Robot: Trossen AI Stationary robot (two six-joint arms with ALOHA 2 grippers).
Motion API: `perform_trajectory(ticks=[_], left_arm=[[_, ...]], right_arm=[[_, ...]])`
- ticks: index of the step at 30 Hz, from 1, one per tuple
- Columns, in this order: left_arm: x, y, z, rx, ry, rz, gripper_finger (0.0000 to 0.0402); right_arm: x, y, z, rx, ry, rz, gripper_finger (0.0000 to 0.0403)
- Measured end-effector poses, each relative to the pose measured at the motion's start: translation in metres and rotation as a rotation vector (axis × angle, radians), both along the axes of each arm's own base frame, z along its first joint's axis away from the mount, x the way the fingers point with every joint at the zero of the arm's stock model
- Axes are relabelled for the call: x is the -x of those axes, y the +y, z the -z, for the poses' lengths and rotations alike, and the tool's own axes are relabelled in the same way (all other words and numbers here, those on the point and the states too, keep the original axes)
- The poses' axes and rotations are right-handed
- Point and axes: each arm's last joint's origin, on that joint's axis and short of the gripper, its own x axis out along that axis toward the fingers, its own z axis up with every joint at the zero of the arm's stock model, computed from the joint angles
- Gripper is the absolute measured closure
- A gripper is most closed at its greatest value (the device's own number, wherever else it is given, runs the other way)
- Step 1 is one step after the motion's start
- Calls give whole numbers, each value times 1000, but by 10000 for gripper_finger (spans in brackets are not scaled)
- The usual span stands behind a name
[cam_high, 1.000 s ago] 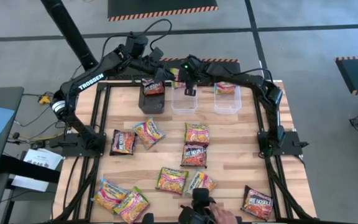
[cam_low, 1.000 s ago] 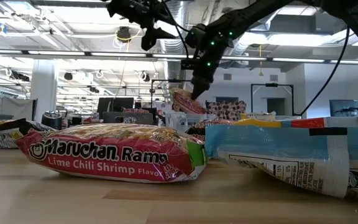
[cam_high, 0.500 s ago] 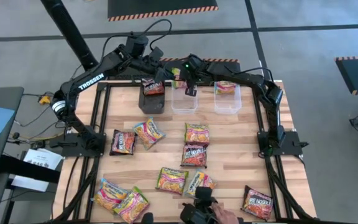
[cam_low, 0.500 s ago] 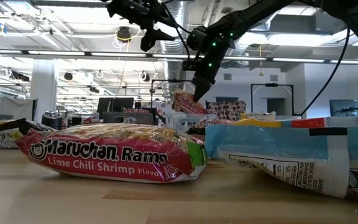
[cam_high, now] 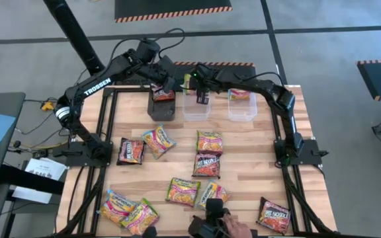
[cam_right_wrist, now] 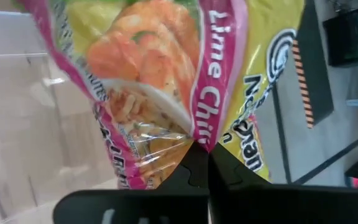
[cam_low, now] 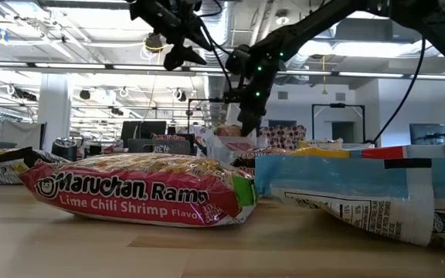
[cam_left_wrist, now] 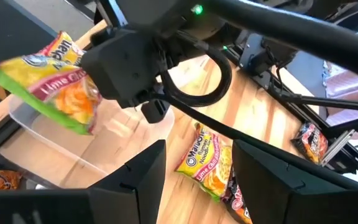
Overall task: Sort Maruchan noodles
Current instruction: Put the green noodle pack into the left transparent bin
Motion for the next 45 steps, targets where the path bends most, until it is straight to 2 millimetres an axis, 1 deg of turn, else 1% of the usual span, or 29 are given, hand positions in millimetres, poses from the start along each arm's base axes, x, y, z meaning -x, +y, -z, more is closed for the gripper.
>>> perform_trajectory(ticks=[4,7,16,21,30,37,43,45], left_arm=[[-1,-1,0,1,2,2,229],[-1,-1,0,-9,3,6,229],[-1,-1,0,-10,7,4,229],[0,-1,1,-10,8,4,229],[0,-2,0,-2,13,12,229],[1,-4,-2,10,-10,41,229],[1,-5,-3,36,-29,77,229],[5,-7,-5,47,-25,79,229]], right_arm=[[0,1,0,-1,3,-5,396],[-1,2,0,4,4,-5,386],[-1,3,0,39,37,-1,317],[-2,4,-1,40,35,0,293],[-9,17,-2,61,76,-10,290],[-12,21,-17,58,74,3,290],[-8,20,-32,21,77,51,290],[-5,22,-40,-1,85,71,290]])
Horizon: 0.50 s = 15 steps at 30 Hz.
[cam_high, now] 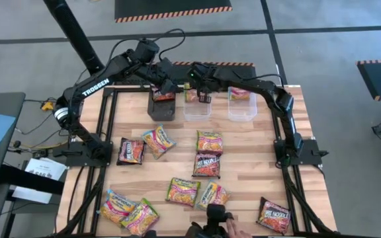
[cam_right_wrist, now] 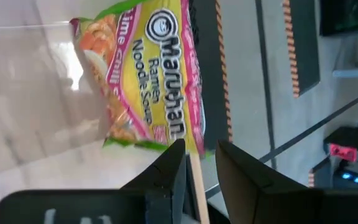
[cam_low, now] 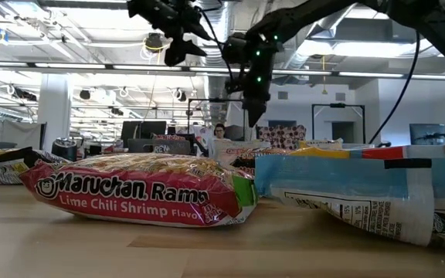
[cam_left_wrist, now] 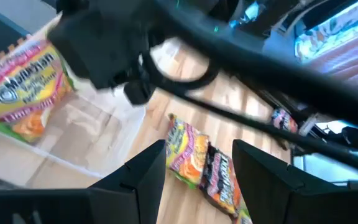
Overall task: Sort Maruchan noodles
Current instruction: Put the green noodle pack into the left transparent bin
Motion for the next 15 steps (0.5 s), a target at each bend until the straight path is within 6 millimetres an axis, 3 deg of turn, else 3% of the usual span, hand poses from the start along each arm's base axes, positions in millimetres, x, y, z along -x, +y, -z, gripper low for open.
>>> perform_trajectory(ticks=[9,15], left_arm=[[35,-23,-30,-79,-14,-6,229],[53,-41,-36,-111,95,-81,229]], right_arm=[[12,24,-31,-232,16,98,290],[18,39,-34,-392,25,179,290]])
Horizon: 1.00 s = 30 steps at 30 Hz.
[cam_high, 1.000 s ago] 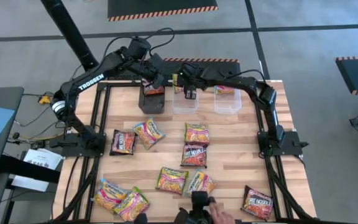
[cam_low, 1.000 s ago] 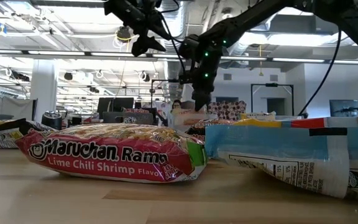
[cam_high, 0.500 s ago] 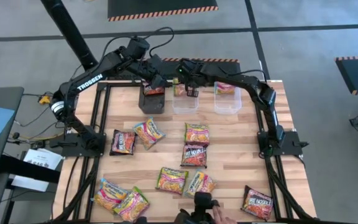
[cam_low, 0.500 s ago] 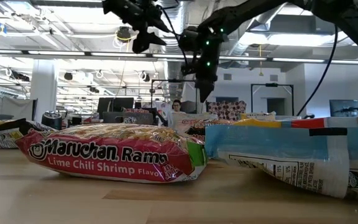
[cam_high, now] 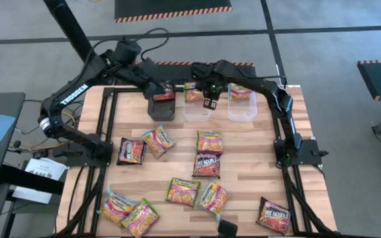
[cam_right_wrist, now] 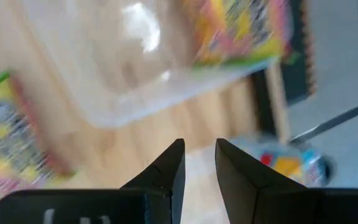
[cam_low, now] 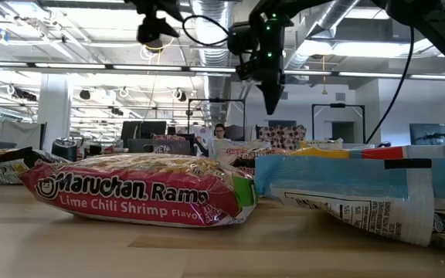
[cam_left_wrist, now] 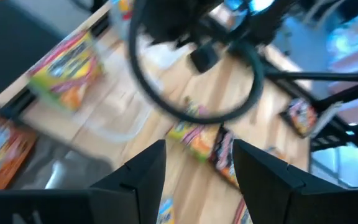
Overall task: Sort Maruchan noodles
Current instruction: Put the green noodle pack into the left transparent bin
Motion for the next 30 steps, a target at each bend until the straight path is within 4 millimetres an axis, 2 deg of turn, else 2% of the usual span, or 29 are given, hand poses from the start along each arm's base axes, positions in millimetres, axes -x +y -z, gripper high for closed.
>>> perform_trajectory(ticks=[4,16,22,30], left_arm=[[10,-12,5,24,118,-3,229],[23,-37,23,181,393,53,229],[24,-59,27,193,505,96,229],[40,-90,41,190,570,9,229]], right_arm=[[2,9,1,-68,33,16,290],[-3,38,1,-112,79,20,290],[-10,56,1,-164,57,-19,290],[-16,73,0,-164,58,-64,290]])
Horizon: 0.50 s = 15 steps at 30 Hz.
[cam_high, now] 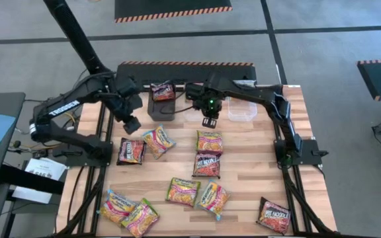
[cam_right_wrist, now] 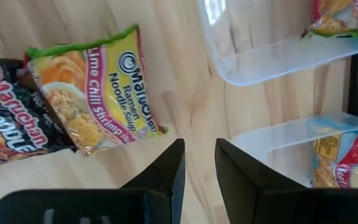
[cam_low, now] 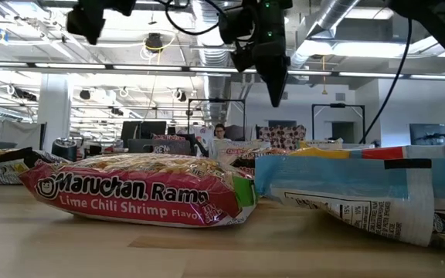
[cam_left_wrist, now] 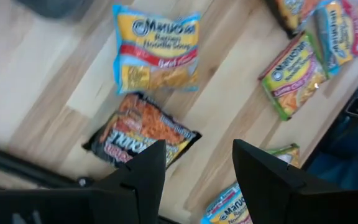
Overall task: Sort Maruchan noodles
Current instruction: Put the green noodle pack into the left transparent bin
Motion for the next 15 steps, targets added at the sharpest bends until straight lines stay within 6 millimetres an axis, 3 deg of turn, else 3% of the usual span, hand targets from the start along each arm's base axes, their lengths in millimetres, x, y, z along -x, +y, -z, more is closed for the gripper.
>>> perform_trajectory(ticks=[15], left_arm=[[25,-42,18,100,39,-86,229]], right_arm=[[-4,13,0,-30,-12,-16,290]])
